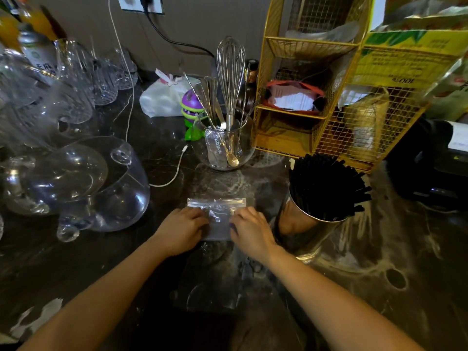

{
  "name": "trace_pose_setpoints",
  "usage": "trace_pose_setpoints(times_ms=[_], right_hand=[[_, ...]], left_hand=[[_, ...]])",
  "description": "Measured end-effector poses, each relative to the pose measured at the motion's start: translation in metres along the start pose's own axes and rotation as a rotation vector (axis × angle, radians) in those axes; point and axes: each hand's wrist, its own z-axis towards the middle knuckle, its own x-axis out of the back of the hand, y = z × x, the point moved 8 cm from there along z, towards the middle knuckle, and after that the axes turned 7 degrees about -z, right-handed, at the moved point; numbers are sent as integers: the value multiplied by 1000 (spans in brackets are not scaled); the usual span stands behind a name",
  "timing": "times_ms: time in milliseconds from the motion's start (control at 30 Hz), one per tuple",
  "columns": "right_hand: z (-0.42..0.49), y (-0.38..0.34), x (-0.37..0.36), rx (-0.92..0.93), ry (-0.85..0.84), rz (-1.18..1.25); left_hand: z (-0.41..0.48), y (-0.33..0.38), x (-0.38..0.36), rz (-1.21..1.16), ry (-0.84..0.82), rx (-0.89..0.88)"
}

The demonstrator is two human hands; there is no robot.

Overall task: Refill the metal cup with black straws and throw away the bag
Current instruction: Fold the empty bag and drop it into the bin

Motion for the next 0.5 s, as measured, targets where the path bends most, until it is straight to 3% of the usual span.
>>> trace_pose_setpoints(times_ms=[167,400,500], right_hand=[[-6,-4,-3,71,-122,-114],[-1,-7,0,78,-101,-162],[4,-3,11,50,-82,-36]], left_hand=[[-7,4,-7,47,-152,63],[1,15,4,154,13,17],[8,6,11,70,-37,117]])
